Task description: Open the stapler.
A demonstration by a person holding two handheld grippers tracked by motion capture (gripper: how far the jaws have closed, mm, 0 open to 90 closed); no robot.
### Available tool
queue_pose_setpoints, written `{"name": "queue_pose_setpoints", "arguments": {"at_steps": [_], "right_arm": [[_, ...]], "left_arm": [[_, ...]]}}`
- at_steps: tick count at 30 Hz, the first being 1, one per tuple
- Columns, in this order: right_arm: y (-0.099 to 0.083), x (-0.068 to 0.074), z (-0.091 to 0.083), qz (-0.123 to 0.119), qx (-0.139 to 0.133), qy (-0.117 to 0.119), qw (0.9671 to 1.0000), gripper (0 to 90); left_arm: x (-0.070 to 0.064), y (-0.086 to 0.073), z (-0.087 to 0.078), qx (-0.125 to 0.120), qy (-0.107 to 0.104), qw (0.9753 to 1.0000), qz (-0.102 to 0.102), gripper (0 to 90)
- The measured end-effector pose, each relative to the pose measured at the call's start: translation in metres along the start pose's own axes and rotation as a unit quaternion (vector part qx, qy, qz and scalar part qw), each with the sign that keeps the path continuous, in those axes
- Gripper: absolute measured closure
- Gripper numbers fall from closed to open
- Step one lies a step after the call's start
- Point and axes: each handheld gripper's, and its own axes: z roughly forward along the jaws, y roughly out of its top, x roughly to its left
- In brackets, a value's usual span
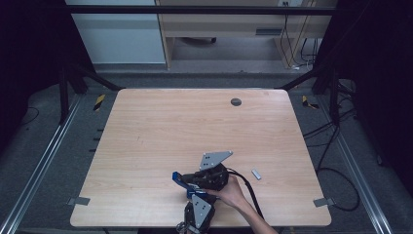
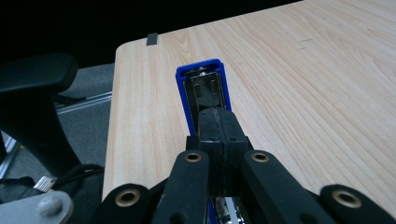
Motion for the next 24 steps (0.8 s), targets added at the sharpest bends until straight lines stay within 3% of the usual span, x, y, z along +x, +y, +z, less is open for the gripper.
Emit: {"name": "queue_pose_setpoints", "arguments": {"at_steps": [24], "right_arm": [[0.007, 0.002, 0.025, 0.002, 0.040, -0.001, 0.9992, 90.0]], "left_arm": [[0.000, 0.000, 0.000, 0.001, 0.003, 1.0000, 0.000, 89.7]]}}
